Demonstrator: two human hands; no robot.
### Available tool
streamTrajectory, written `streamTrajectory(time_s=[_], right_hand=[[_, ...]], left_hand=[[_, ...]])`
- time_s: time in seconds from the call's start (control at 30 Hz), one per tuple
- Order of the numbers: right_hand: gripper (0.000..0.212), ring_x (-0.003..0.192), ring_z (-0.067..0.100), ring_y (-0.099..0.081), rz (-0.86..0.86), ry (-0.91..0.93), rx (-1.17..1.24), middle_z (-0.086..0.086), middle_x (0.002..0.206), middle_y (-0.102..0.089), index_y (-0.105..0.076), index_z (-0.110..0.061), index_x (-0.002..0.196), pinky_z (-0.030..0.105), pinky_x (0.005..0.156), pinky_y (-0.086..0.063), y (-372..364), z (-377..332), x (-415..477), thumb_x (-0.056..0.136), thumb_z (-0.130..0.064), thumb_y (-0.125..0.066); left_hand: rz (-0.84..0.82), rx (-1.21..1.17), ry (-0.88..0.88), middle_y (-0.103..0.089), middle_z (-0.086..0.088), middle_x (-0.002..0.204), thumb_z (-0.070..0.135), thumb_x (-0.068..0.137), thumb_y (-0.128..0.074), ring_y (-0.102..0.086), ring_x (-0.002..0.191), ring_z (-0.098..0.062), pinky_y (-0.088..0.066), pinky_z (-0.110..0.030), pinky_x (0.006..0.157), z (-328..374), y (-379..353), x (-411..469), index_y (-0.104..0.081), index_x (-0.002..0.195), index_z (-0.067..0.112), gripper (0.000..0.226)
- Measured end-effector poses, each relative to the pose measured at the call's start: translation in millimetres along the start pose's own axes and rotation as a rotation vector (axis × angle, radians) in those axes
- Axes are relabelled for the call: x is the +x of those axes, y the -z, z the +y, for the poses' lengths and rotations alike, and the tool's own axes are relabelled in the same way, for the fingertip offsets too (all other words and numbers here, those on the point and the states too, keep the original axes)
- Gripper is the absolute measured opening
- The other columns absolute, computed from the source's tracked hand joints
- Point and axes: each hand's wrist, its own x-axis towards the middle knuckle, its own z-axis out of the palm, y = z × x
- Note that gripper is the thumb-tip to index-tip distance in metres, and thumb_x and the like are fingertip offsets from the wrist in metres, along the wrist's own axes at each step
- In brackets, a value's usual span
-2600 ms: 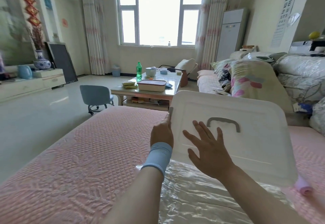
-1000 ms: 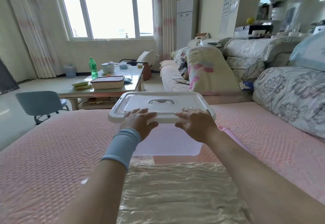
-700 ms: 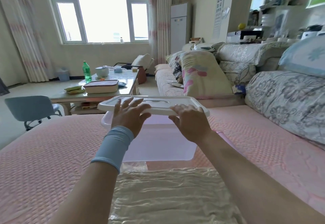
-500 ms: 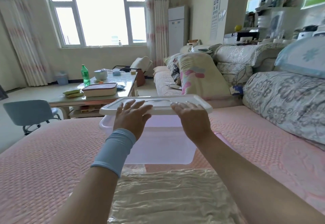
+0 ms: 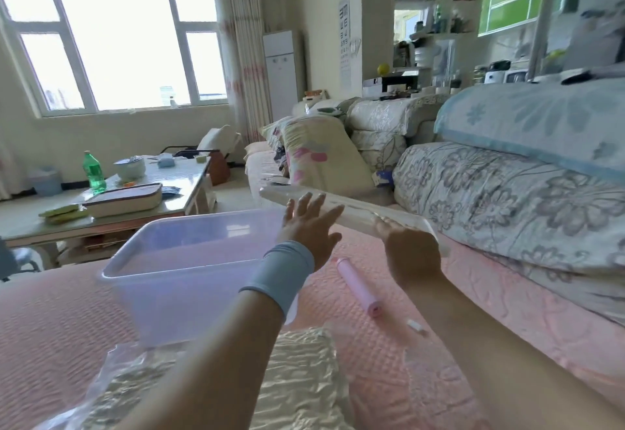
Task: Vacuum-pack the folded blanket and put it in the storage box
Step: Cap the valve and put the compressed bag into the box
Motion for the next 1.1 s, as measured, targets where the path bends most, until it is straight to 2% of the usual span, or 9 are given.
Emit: streamTrajectory(time_s=[0.13, 0.3, 0.43, 0.5, 0.6, 0.7, 0.8, 0.93, 1.1], right_hand=[[0.05, 0.099, 0.025, -0.072, -0.161, -0.077, -0.119, 0.003, 0.129, -0.067, -0.049, -0.018, 0.143, 0.034, 0.078, -0.056, -12, 56, -30, 0.097, -0.001, -0.043], [0.035, 0.1, 0.028, -0.069, -0.462, -0.103, -0.172, 0.006, 0.113, -0.069, -0.06, -0.016, 0.122, 0.033, 0.077, -0.052, -29, 86, -49, 0.094, -0.004, -0.043], [0.041, 0.12, 0.027, -0.059, -0.707, 0.08, -0.131, 0.005, 0.132, -0.06, -0.056, -0.028, 0.133, 0.037, 0.093, -0.05, -46, 84, -56, 0.093, -0.018, -0.059], [0.053, 0.132, 0.026, -0.048, -0.839, 0.063, -0.036, 0.003, 0.14, -0.054, -0.048, -0.034, 0.141, 0.044, 0.104, -0.041, -53, 81, -58, 0.091, -0.034, -0.065], [0.063, 0.136, 0.024, -0.045, -0.996, 0.035, 0.006, 0.0, 0.146, -0.05, -0.043, -0.032, 0.147, 0.047, 0.11, -0.037, -56, 74, -56, 0.089, -0.036, -0.067], [0.059, 0.132, 0.027, -0.048, -0.974, -0.006, 0.057, 0.003, 0.148, -0.049, -0.04, -0.034, 0.15, 0.043, 0.106, -0.043, -50, 64, -50, 0.093, -0.036, -0.059], [0.043, 0.126, 0.027, -0.054, -0.806, -0.012, 0.108, 0.003, 0.144, -0.053, -0.054, -0.032, 0.138, 0.038, 0.1, -0.045, -35, 39, -38, 0.095, -0.029, -0.05], [0.031, 0.099, 0.02, -0.065, -0.664, 0.118, 0.227, -0.003, 0.117, -0.069, -0.069, -0.029, 0.114, 0.031, 0.077, -0.048, -16, -30, -28, 0.095, -0.02, -0.048], [0.029, 0.109, 0.023, -0.062, -0.669, 0.384, 0.317, -0.003, 0.119, -0.068, -0.066, -0.032, 0.115, 0.034, 0.091, -0.047, -8, -133, -37, 0.096, -0.026, -0.044]], left_hand=[[-0.163, -0.019, -0.08, -0.005, 0.002, 0.163, 0.054, 0.098, -0.036, -0.001, 0.149, -0.023, 0.002, -0.046, 0.119, 64, -32, 18, -0.017, 0.151, 0.04, 0.059], [-0.4, -0.06, -0.069, -0.012, 0.002, 0.162, 0.056, 0.098, -0.032, -0.01, 0.148, -0.023, -0.013, -0.049, 0.119, 112, -77, 22, -0.017, 0.152, 0.037, 0.059], [-0.619, -0.104, -0.013, -0.016, -0.002, 0.161, 0.053, 0.1, -0.032, -0.012, 0.147, -0.027, -0.014, -0.046, 0.118, 119, -111, 13, -0.018, 0.153, 0.033, 0.059], [-0.629, -0.118, -0.017, -0.021, 0.0, 0.16, 0.052, 0.099, -0.034, -0.015, 0.146, -0.026, -0.015, -0.043, 0.117, 113, -123, 5, -0.021, 0.153, 0.032, 0.059], [-0.592, -0.136, -0.029, -0.024, 0.002, 0.159, 0.051, 0.099, -0.036, -0.02, 0.145, -0.024, -0.019, -0.043, 0.117, 98, -130, -3, -0.023, 0.152, 0.033, 0.057], [-0.481, -0.22, -0.043, -0.034, 0.0, 0.154, 0.045, 0.1, -0.04, -0.029, 0.141, -0.024, -0.025, -0.041, 0.116, 83, -127, -8, -0.031, 0.149, 0.032, 0.052], [-0.258, -0.321, -0.075, -0.053, -0.001, 0.136, 0.035, 0.098, -0.048, -0.048, 0.125, -0.024, -0.038, -0.039, 0.106, 60, -113, -22, -0.051, 0.136, 0.029, 0.038], [-0.085, -0.322, -0.057, -0.062, -0.003, 0.111, 0.02, 0.096, -0.051, -0.058, 0.099, -0.027, -0.049, -0.04, 0.089, 4, -85, -63, -0.065, 0.109, 0.021, 0.019], [-0.077, -0.294, 0.083, -0.067, -0.01, 0.092, 0.004, 0.089, -0.052, -0.061, 0.083, -0.029, -0.043, -0.024, 0.074, -75, -53, -128, -0.069, 0.089, 0.011, 0.018]])
